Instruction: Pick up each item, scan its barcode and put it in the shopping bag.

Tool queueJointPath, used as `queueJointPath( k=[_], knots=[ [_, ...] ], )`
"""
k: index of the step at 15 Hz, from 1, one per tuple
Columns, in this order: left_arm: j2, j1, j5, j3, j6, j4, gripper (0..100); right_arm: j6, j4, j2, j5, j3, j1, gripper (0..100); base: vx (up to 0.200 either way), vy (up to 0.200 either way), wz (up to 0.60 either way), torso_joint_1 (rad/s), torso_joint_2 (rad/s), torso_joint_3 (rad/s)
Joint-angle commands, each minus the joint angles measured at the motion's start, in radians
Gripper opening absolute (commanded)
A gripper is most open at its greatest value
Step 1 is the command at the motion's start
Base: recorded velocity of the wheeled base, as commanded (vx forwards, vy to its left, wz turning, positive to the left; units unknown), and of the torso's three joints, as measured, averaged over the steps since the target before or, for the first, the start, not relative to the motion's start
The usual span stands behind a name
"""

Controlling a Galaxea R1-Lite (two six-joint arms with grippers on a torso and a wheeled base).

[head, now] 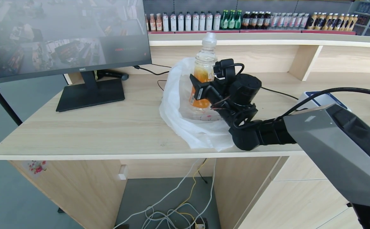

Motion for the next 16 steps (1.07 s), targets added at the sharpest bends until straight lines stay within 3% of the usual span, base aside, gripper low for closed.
queueJointPath(
  k=[1, 16],
  knots=[
    [0.000, 0.000, 0.000, 0.000, 0.001, 0.000, 100, -0.001, 0.000, -0.014, 0.000, 0.020, -0.002, 0, 0.000, 0.000, 0.00, 0.000, 0.00, 0.000],
    [0.000, 0.000, 0.000, 0.000, 0.001, 0.000, 100, -0.048, 0.001, -0.013, 0.004, 0.047, 0.012, 0, 0.000, 0.000, 0.00, 0.000, 0.00, 0.000]
  ],
)
